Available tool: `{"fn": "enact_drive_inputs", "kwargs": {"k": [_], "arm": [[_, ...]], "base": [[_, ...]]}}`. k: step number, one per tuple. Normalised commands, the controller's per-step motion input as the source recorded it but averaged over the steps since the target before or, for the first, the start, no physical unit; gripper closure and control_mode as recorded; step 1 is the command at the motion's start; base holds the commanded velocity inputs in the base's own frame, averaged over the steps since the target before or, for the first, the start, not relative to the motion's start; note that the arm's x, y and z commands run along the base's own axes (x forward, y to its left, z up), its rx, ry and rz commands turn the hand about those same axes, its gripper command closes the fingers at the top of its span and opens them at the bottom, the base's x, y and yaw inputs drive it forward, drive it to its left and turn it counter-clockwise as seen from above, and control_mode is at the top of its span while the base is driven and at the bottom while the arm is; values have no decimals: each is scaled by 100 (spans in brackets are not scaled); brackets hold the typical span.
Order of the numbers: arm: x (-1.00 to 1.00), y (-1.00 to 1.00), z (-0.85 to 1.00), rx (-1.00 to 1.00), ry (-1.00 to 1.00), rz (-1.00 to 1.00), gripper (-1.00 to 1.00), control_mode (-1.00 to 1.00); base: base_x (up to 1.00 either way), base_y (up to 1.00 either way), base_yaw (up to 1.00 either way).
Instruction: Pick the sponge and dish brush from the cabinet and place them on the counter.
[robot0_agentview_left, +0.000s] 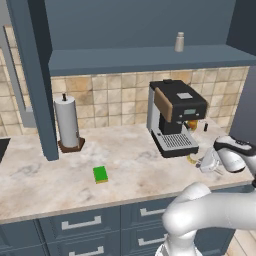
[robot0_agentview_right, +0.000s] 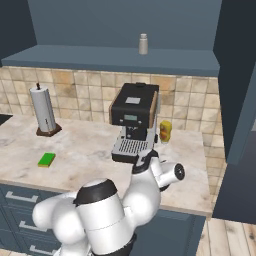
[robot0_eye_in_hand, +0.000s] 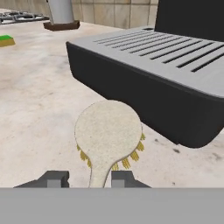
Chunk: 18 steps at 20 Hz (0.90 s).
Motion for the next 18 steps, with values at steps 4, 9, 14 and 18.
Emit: {"fn": "enact_drive_inputs", "kwargs": {"k": [4,9,14,18], "arm": [[10,0,-14,0,1,0,-100,-100],[0,1,-6,0,-1,0,-100,-100],[0,2,-8,0,-1,0,-100,-100],[-4,5,0,0,-2,0,-100,-100]], "base": [[0,0,0],[0,0,0],[0,0,0],[0,0,0]]}}
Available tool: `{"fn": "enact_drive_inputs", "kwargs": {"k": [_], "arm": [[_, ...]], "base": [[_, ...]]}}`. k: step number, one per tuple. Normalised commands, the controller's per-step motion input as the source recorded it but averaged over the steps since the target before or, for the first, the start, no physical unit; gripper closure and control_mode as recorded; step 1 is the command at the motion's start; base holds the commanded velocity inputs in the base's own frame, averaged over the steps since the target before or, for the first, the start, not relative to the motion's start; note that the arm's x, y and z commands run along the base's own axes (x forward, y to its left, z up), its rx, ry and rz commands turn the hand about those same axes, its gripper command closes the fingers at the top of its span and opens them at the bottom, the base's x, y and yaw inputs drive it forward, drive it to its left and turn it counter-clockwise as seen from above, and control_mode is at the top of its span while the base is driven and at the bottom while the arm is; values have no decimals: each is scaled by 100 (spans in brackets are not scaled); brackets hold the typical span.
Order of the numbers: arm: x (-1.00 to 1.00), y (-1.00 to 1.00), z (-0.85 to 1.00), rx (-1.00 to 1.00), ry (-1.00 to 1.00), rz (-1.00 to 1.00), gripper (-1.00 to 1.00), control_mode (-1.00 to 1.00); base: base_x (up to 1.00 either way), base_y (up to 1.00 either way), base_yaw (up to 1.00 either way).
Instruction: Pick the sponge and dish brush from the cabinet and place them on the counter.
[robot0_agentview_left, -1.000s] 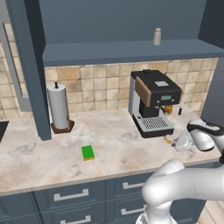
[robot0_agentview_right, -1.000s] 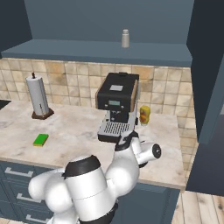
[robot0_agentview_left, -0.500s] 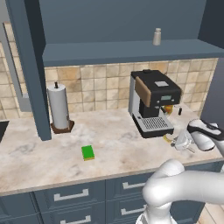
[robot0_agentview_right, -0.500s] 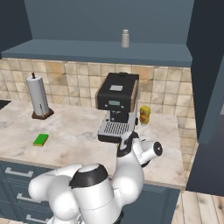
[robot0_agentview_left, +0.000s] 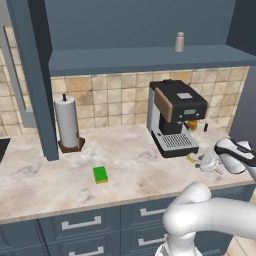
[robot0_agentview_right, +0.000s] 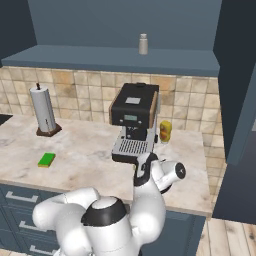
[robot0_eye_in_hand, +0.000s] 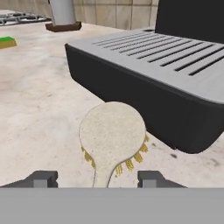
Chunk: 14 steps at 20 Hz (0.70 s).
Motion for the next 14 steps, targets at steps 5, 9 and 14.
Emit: {"fn": "enact_drive_inputs", "kwargs": {"k": [5,9,14], "arm": [[-22,8,-11,-2,-13,-7,-100,-100],[-21,5,-24,-3,-20,-8,-100,-100],[-23,2,12,-2,-6,-5,-100,-100]], "base": [[0,0,0],[0,0,0],[0,0,0]]}}
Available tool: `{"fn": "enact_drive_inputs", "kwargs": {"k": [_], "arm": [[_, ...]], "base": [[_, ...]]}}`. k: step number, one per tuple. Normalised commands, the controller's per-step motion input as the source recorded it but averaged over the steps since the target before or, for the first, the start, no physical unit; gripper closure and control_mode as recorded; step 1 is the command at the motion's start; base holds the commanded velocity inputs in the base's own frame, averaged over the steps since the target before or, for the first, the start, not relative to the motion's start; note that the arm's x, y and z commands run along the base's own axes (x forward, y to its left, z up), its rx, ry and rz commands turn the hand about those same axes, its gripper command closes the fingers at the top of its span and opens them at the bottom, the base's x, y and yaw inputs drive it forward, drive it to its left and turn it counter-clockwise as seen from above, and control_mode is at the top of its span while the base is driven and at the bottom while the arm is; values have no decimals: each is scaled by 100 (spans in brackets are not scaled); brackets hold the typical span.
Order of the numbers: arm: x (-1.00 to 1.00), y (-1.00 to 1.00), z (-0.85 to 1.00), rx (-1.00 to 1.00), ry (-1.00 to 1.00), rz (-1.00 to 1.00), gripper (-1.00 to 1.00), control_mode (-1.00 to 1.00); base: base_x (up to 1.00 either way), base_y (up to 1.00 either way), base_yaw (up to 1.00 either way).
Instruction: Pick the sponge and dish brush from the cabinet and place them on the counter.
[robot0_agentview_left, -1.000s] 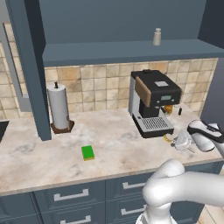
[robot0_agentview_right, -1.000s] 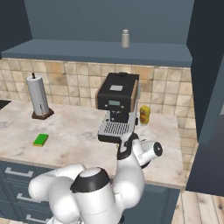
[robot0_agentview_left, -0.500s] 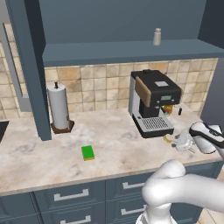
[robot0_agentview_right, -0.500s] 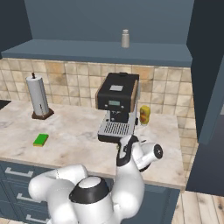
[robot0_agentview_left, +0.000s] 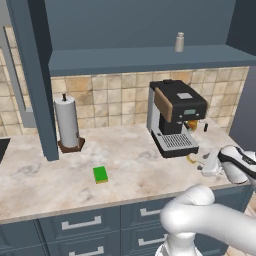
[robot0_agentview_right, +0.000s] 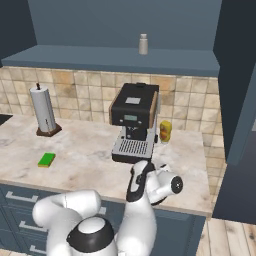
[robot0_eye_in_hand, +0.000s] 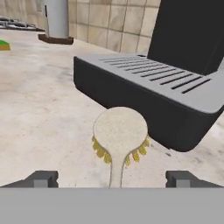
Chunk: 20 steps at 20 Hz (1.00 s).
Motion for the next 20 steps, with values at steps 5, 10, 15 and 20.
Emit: {"fn": "enact_drive_inputs", "kwargs": {"k": [5,10,15,20], "arm": [[-19,0,43,-2,0,-3,-100,-100],[-19,-1,65,-2,-1,-4,-100,-100],[-26,0,53,-1,-6,-1,-100,-100],[-43,-1,45,-5,-6,-1,-100,-100]], "base": [[0,0,0],[0,0,0],[0,0,0],[0,0,0]]}}
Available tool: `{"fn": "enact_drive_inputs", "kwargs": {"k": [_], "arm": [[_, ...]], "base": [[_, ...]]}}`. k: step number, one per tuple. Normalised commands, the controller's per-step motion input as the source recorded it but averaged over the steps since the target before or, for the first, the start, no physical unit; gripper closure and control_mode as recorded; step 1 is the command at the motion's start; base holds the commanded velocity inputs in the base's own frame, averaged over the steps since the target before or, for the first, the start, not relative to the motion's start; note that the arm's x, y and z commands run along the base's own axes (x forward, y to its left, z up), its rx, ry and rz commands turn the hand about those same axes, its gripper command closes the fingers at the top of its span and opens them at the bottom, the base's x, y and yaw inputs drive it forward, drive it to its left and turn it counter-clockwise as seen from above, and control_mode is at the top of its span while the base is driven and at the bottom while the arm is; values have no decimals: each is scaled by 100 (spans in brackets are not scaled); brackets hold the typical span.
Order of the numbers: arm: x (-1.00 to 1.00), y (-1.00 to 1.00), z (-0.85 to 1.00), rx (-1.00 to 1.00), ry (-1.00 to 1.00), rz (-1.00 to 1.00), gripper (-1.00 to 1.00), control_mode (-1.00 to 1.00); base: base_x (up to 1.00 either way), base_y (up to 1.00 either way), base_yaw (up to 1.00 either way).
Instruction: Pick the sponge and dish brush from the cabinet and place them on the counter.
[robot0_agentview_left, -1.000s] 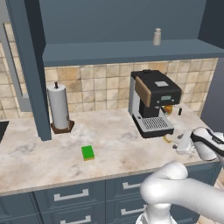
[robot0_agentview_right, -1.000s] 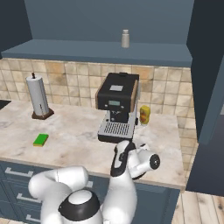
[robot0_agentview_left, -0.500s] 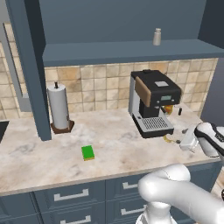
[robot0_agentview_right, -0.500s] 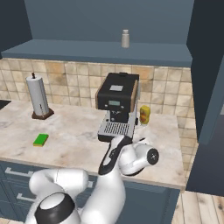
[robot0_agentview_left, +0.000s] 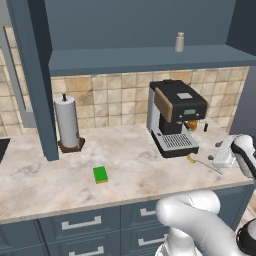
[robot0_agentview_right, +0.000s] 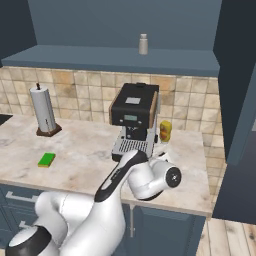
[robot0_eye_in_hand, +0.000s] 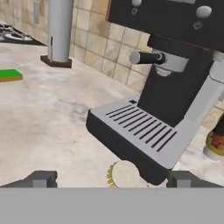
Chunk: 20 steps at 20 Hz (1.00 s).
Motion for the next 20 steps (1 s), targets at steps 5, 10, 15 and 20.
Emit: {"fn": "enact_drive_inputs", "kwargs": {"k": [5,10,15,20], "arm": [[-36,-4,59,-6,-6,-4,-100,-100],[-34,0,65,-7,-8,-5,-100,-100],[-30,-7,53,-8,-3,-3,-100,-100],[-28,-9,52,-11,0,-3,-100,-100]], "base": [[0,0,0],[0,0,0],[0,0,0],[0,0,0]]}}
